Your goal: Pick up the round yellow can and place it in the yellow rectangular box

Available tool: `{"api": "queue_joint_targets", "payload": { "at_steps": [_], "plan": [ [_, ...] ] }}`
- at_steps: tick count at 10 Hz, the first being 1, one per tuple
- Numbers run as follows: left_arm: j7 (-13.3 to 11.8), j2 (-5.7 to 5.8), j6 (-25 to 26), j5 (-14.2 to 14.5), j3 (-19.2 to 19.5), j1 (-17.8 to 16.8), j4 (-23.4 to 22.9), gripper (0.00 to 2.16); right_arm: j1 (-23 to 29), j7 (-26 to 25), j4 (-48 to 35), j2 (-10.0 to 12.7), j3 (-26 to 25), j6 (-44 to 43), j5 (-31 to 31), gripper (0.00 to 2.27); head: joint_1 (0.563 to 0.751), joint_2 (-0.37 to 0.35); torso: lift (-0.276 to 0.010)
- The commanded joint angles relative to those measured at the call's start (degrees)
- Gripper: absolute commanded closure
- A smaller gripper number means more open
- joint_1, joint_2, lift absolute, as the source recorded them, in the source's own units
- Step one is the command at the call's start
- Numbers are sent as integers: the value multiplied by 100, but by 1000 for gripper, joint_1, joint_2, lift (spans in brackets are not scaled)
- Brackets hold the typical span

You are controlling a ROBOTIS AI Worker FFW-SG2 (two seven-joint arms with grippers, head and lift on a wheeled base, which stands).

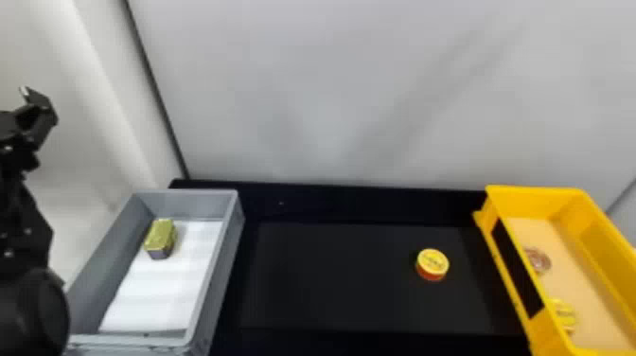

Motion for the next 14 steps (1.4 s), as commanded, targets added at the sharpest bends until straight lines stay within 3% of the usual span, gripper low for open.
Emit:
{"api": "queue_joint_targets", "payload": {
  "at_steps": [1,4,8,10,14],
  "plan": [
    [-27,-15,12,-32,14,-20,-1,1,-13,6,0,-15,25,4,-26,150,694,14,-61],
    [-27,-15,20,-50,67,7,7,1,-118,182,70,-41,403,171,97,150,694,14,-61],
    [-27,-15,12,-41,6,-37,104,1,-171,341,87,-15,526,136,62,154,694,14,-61],
    [-194,-15,100,-164,-56,-125,104,-1,-268,393,175,-33,781,197,176,154,694,14,-61],
    [-212,-15,82,-217,-12,-125,95,1,-145,587,123,-50,878,347,615,196,694,14,-61]
  ]
}}
